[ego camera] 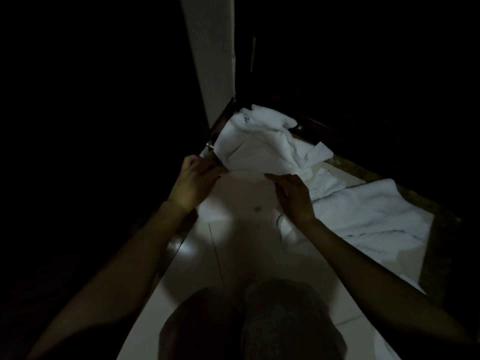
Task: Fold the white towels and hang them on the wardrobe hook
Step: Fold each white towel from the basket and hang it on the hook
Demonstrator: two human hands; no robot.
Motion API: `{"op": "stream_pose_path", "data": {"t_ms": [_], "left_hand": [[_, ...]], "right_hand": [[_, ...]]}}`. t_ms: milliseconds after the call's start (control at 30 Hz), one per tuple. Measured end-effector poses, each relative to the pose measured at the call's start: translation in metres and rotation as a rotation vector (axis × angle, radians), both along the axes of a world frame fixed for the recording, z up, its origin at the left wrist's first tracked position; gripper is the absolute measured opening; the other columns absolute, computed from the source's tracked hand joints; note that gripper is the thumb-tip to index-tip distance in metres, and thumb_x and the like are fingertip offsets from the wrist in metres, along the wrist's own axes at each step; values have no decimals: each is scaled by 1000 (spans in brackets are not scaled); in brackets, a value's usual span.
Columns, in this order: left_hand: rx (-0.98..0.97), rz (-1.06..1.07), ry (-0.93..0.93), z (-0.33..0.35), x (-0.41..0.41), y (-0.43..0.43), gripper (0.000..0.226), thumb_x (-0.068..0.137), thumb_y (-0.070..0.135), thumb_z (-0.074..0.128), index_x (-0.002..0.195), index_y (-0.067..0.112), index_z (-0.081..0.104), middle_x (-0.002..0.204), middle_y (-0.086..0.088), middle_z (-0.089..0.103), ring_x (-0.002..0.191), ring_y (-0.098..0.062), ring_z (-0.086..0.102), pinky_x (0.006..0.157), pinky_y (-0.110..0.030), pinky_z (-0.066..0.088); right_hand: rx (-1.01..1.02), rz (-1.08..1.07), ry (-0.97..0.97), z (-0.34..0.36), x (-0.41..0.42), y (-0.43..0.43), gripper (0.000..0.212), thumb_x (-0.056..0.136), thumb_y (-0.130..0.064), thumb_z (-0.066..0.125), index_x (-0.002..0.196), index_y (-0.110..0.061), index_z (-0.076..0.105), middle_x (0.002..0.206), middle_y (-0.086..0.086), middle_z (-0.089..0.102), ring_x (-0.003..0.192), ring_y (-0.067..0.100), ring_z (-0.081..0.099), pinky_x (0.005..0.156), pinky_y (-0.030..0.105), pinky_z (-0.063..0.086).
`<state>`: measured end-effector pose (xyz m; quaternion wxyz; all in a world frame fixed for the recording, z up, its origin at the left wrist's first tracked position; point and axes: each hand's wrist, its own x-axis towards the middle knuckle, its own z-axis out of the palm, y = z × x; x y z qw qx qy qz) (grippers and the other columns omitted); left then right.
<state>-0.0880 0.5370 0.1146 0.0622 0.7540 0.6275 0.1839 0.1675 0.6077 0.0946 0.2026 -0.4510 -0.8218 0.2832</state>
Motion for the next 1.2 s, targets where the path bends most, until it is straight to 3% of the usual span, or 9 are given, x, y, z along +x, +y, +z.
{"op": "stream_pose_path", "data": {"t_ms": [133,233,300,367,500,700,867,1067,1200], "left_hand": [[-11,83,-45,124,13,-3,13,85,4,62,95,3,70,89,-16,65,88,-36,62,87,-41,41],[2,140,-69,225,23,-6,11,85,1,63,95,-1,67,89,-20,63,83,-39,61,78,-43,45],[18,182,-139,295,29,-10,16,88,6,62,103,1,64,96,-19,62,85,-38,60,72,-42,46],[25,219,-243,371,34,-15,19,92,14,59,109,6,59,103,-14,60,90,-29,58,73,-39,49],[87,196,-425,524,42,-33,15,87,16,62,103,15,62,95,1,64,87,-14,60,76,-28,47],[157,129,-532,713,43,-81,39,77,14,76,96,44,60,82,9,61,75,5,56,74,-9,43],[151,95,-515,807,41,-134,49,75,8,78,96,49,61,83,8,60,77,-3,56,76,-16,43],[199,218,-351,866,43,-209,26,78,15,75,88,36,65,89,14,67,85,2,61,75,-10,44],[289,334,-391,885,57,-266,16,76,12,75,80,23,64,77,10,64,74,-5,56,67,-21,44]], "right_hand": [[-31,-11,55,135,14,-6,39,89,8,57,123,-9,65,86,18,59,83,33,58,75,31,45],[-20,13,86,245,28,-9,37,89,5,61,122,-9,66,94,19,58,86,27,59,77,19,42],[8,46,106,322,35,-11,31,87,4,64,116,-4,69,98,23,59,87,30,61,80,28,50],[16,48,145,401,42,-17,26,88,3,65,113,-3,70,93,22,57,83,25,60,77,34,52],[43,-48,305,554,55,-37,23,91,-5,63,111,-10,72,89,-3,54,81,-5,53,74,8,39],[81,-67,491,739,74,-73,18,85,-2,66,94,-17,72,99,2,67,90,1,60,79,11,42],[138,-43,581,826,90,-107,22,82,5,65,89,-14,72,97,4,66,89,8,59,79,16,42],[67,15,649,889,108,-140,19,81,12,64,89,-3,71,86,-5,65,77,-6,60,75,15,46],[59,70,613,903,114,-174,17,82,7,67,98,6,71,89,4,66,78,2,59,71,13,47]]}}
